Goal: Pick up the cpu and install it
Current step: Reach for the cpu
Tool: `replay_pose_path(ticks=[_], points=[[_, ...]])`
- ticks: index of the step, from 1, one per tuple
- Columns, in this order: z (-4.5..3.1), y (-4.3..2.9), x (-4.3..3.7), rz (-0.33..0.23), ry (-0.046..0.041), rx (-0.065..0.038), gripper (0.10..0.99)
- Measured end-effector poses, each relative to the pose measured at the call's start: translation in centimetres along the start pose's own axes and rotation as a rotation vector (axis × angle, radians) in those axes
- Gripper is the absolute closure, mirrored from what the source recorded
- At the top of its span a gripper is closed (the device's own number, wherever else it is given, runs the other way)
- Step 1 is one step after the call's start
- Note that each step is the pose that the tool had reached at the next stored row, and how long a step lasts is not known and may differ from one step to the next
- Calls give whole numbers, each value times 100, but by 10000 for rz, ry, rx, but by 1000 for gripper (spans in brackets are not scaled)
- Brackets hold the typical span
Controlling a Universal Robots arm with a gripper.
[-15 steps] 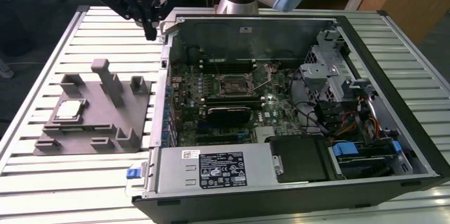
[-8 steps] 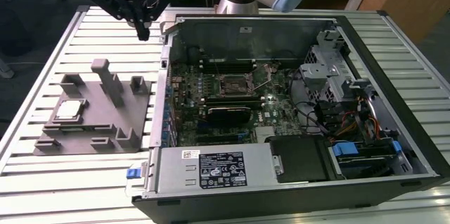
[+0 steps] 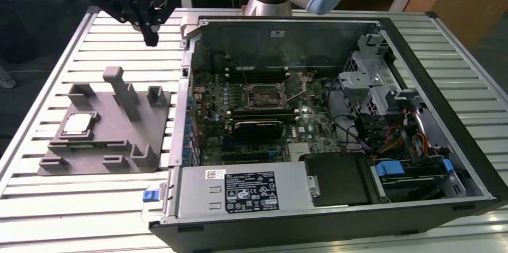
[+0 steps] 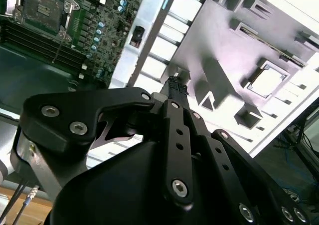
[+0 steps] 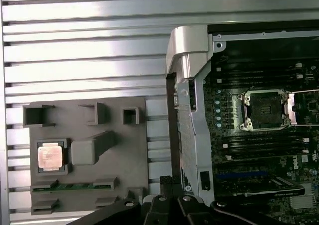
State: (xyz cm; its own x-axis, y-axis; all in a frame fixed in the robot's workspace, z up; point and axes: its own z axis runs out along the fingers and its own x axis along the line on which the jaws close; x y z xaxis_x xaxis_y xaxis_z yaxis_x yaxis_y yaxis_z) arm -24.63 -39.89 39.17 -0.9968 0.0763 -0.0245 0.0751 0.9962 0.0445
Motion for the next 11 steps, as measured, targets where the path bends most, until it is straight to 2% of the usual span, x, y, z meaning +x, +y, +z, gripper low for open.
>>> replay_pose_path(ticks=[11], points=[[6, -19, 246, 0, 0, 0, 980]])
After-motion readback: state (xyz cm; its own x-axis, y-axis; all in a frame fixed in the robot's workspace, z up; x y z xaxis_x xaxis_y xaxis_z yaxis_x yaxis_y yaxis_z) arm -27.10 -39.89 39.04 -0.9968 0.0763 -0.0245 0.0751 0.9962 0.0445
